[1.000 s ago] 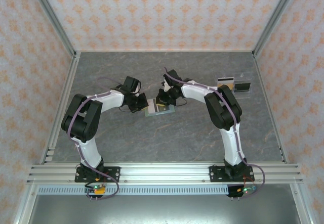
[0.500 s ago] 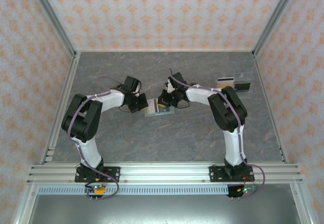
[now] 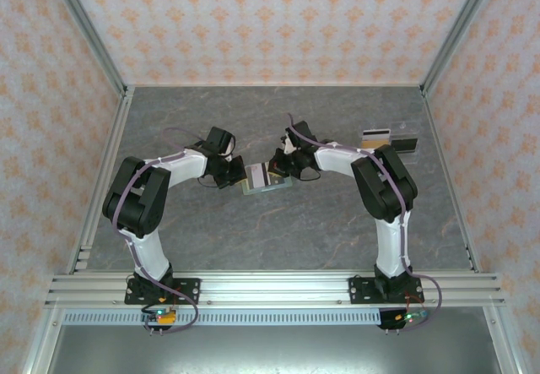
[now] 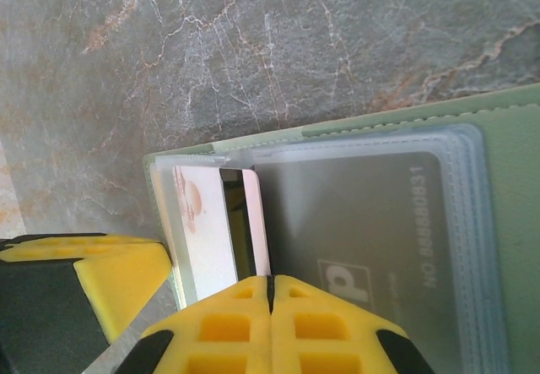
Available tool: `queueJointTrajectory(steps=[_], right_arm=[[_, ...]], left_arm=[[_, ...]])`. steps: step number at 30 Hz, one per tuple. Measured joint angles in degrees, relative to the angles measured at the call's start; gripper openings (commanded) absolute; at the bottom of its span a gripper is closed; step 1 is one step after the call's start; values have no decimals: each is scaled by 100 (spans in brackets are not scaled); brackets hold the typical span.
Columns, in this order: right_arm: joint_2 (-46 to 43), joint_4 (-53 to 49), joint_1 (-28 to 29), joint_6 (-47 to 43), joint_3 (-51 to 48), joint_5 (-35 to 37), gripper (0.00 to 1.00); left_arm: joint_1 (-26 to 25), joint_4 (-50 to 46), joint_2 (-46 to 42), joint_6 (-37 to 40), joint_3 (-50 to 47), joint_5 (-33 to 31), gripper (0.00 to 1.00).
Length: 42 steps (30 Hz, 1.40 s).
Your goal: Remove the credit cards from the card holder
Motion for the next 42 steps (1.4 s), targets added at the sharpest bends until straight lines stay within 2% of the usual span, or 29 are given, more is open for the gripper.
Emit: queueJointTrajectory(steps=[11, 18, 27, 42], right_arm=[[0, 0, 0, 2, 0, -11, 0], [92, 2, 0, 83, 31, -122, 0], [208, 9, -15, 129, 101, -302, 20], [382, 11, -92, 116, 273, -721, 21]], left_arm=[[-39, 79, -142, -11, 151, 234, 4], [-114, 201, 151, -238, 138, 256, 3], [-111, 334, 186, -348, 81, 258, 2], [-111, 501, 186, -437, -4, 258, 0]])
